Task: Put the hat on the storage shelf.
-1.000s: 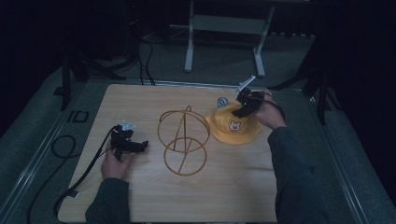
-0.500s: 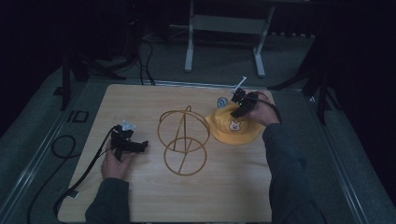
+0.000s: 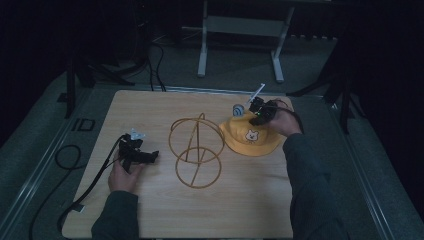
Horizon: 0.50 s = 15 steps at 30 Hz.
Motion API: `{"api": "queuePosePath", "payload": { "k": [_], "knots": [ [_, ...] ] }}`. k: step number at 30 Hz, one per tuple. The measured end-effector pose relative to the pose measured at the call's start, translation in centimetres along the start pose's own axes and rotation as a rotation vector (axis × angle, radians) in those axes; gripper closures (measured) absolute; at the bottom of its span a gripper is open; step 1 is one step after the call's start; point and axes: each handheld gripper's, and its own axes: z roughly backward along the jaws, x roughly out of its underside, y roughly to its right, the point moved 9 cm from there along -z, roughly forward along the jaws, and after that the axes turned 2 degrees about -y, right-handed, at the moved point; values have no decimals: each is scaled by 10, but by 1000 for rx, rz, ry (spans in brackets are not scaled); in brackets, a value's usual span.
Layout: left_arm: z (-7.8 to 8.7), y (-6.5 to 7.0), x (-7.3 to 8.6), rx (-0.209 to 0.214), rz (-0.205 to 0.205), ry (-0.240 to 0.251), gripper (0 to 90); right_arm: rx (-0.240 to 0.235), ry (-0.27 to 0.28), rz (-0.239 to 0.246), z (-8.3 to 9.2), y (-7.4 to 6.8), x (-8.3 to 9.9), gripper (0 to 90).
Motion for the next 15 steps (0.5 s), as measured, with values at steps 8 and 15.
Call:
{"api": "queuePosePath", "payload": {
  "k": [8,15],
  "knots": [
    [0,0,0,0,-3,-3,21,0,33,9,24,-3,0,764],
    [0,0,0,0,-1,-1,21,-14,49,48,40,-11,0,764]
  ]
}}
